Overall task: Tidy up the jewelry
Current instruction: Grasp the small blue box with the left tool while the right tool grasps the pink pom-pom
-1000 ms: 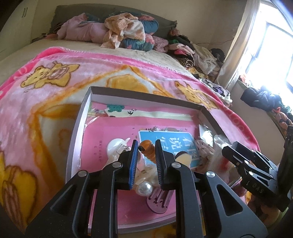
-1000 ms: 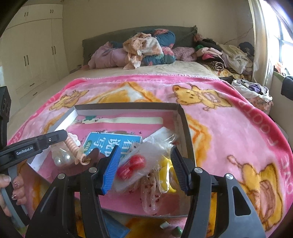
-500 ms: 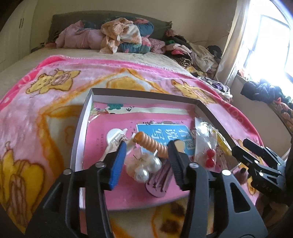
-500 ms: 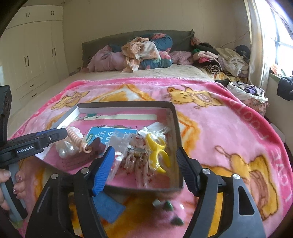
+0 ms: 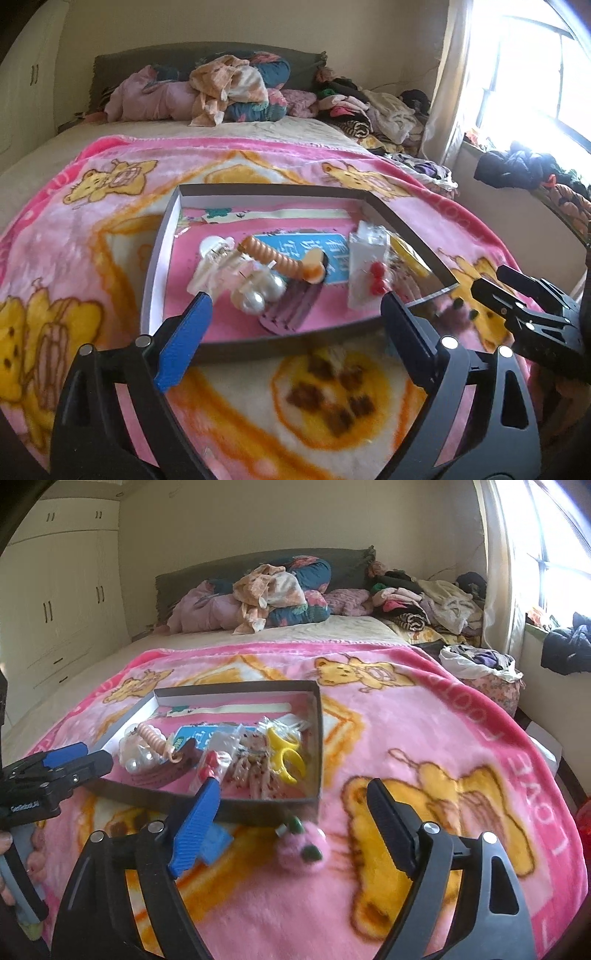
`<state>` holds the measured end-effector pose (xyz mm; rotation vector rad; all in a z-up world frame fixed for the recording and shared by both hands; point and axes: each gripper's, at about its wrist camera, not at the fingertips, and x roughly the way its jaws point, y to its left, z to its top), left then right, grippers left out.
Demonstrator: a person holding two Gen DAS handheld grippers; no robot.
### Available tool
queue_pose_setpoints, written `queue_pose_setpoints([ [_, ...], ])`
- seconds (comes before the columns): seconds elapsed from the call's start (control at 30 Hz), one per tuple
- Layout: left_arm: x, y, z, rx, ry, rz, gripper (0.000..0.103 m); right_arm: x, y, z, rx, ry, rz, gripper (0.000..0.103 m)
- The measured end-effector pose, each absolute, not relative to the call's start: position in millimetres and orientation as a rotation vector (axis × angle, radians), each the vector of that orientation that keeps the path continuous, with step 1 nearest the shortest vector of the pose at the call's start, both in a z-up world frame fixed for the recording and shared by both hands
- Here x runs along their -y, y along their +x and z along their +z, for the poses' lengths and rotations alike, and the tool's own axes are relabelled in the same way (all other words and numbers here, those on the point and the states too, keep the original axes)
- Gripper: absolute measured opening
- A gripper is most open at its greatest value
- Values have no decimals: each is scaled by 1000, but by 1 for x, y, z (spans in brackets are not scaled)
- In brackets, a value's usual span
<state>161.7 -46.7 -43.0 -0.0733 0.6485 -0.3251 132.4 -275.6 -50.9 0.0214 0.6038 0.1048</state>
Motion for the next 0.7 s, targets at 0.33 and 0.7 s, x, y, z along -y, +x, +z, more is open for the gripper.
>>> queue_pose_setpoints([
  [0.33,73,139,-49,-658,-13,-392,88,291,112,-61,-641,8,88,80],
  [0.7,109,139,-76,-735,47,-458,88,301,118,-83,-698,5,109,79],
])
